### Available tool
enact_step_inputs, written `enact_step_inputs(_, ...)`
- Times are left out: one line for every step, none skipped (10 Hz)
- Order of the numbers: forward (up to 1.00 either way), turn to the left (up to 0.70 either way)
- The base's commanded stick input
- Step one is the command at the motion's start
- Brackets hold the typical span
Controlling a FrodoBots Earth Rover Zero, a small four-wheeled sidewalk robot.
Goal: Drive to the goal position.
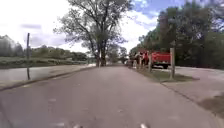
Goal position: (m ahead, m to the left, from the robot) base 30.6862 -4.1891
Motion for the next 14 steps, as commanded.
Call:
enact_step_inputs(0.62, 0.00)
enact_step_inputs(0.19, 0.00)
enact_step_inputs(0.00, 0.00)
enact_step_inputs(0.00, 0.00)
enact_step_inputs(0.00, 0.00)
enact_step_inputs(0.00, 0.00)
enact_step_inputs(0.00, 0.00)
enact_step_inputs(0.00, 0.00)
enact_step_inputs(0.00, 0.00)
enact_step_inputs(0.00, 0.00)
enact_step_inputs(0.00, 0.00)
enact_step_inputs(0.31, 0.00)
enact_step_inputs(1.00, 0.00)
enact_step_inputs(1.00, 0.00)
